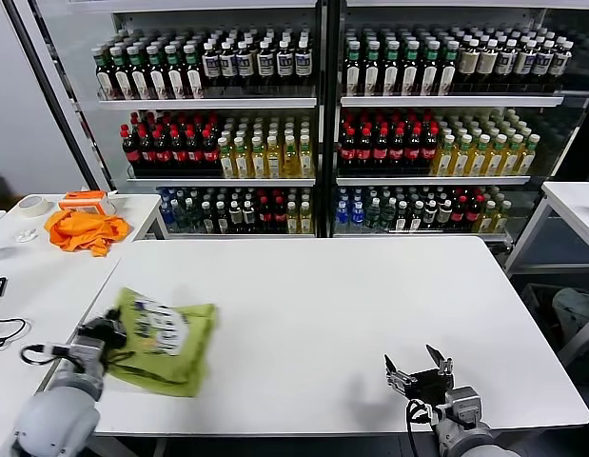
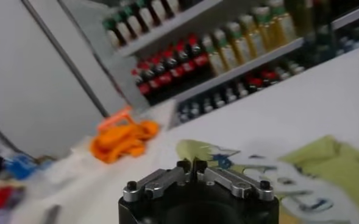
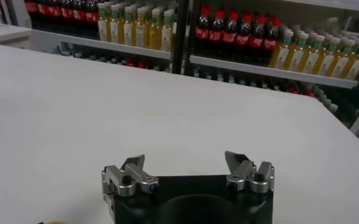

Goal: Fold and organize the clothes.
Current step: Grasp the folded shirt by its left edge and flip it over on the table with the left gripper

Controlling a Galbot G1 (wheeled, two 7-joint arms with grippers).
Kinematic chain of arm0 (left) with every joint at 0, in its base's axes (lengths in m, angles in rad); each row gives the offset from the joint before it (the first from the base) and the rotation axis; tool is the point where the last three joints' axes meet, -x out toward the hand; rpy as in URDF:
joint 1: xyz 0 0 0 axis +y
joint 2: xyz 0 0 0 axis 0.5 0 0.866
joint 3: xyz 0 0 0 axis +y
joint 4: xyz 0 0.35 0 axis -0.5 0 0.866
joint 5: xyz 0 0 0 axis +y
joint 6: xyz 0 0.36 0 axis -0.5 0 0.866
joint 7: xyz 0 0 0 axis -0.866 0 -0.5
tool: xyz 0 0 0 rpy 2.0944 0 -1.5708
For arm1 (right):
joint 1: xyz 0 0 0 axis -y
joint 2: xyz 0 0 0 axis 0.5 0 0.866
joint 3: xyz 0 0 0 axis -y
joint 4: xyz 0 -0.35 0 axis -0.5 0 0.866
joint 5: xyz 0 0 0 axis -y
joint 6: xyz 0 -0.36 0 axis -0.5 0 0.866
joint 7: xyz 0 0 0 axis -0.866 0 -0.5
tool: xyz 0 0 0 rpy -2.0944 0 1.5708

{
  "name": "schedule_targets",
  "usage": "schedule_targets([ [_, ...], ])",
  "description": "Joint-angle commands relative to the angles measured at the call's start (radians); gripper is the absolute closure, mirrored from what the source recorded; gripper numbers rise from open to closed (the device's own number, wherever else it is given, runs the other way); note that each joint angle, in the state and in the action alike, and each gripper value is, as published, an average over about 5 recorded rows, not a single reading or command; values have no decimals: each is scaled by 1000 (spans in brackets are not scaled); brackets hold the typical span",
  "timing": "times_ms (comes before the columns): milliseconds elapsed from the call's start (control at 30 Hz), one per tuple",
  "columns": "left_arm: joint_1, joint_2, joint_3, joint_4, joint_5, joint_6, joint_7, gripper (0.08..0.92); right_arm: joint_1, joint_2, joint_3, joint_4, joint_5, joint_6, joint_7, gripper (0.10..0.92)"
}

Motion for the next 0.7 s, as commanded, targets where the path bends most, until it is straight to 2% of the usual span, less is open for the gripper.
schedule_targets([
  [33, -25, -35, 125, -186, 47, 21, 0, 902, -6, -1, 5, 7, -6, -1, 0, 203],
  [133, -80, -110, 312, -199, 30, 21, 4, 902, -13, -1, 13, 13, -8, -1, 0, 203],
  [267, -147, -213, 469, -206, -20, 20, 12, 902, -22, 0, 27, 21, -11, -3, 0, 203],
  [467, -276, -329, 548, -117, -136, 20, 8, 902, -31, 5, 43, 22, -14, -3, -1, 203],
  [700, -318, -400, 605, -39, -157, 20, 0, 902, -32, 7, 49, 23, -15, -3, -2, 203],
])
